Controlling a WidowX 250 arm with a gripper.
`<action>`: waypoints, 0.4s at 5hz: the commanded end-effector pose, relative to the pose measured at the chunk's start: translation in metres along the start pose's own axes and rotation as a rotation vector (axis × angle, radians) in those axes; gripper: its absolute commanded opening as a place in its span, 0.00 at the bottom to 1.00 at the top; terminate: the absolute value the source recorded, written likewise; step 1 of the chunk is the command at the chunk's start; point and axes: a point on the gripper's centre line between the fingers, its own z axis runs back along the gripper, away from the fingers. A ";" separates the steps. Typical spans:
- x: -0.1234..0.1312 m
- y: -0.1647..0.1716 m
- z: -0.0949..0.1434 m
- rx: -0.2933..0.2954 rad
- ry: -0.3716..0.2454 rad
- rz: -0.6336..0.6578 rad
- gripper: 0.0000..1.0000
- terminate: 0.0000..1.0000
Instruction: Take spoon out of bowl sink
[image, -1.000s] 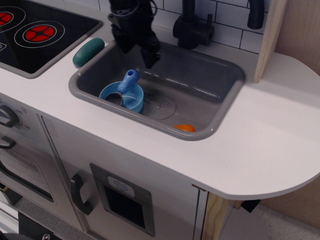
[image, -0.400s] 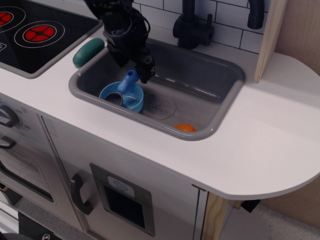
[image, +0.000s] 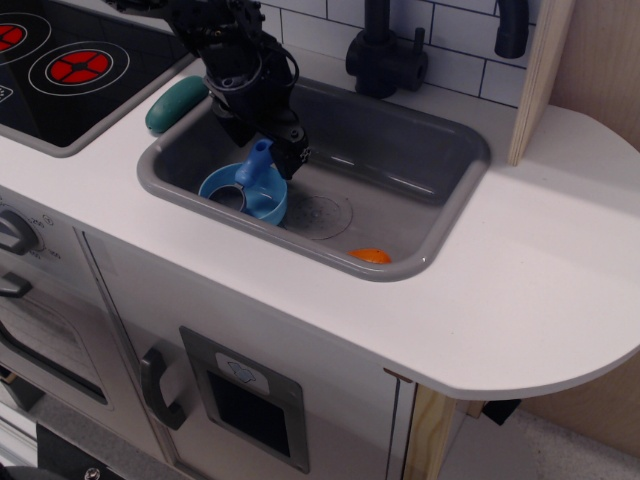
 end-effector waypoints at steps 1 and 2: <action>0.016 0.005 0.007 0.060 -0.042 0.034 0.00 0.00; 0.022 0.013 0.013 0.064 -0.052 0.048 0.00 0.00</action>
